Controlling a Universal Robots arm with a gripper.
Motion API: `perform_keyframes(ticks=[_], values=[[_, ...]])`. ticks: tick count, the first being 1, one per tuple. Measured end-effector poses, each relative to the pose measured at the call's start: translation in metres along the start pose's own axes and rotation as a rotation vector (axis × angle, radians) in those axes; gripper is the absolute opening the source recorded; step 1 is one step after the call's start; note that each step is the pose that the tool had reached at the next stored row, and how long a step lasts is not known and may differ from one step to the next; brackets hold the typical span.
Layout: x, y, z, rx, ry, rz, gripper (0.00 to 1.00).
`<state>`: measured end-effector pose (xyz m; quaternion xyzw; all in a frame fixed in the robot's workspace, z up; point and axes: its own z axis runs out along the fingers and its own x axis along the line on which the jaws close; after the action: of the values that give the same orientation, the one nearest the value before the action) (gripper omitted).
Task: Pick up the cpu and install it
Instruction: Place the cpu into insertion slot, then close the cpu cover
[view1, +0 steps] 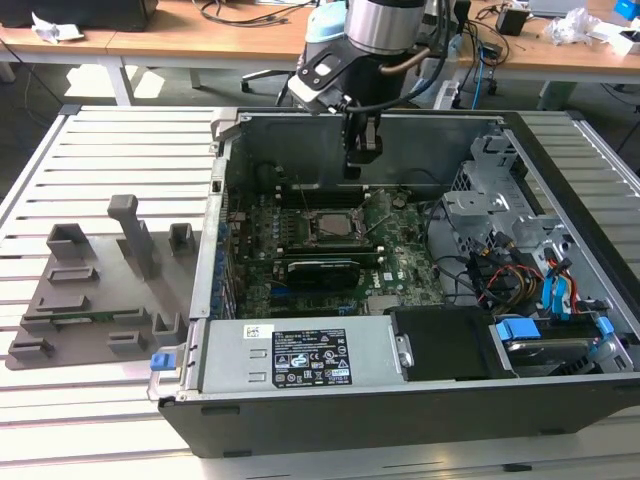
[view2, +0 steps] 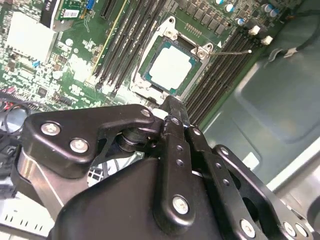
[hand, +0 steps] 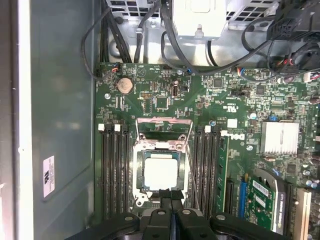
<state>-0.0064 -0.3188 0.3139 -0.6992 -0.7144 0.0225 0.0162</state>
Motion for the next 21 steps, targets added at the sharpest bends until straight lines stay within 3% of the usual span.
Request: perform_keyframes(ticks=[21], values=[[0.0, 0.0008, -0.0022, 0.0, 0.002, 0.0, 0.11]])
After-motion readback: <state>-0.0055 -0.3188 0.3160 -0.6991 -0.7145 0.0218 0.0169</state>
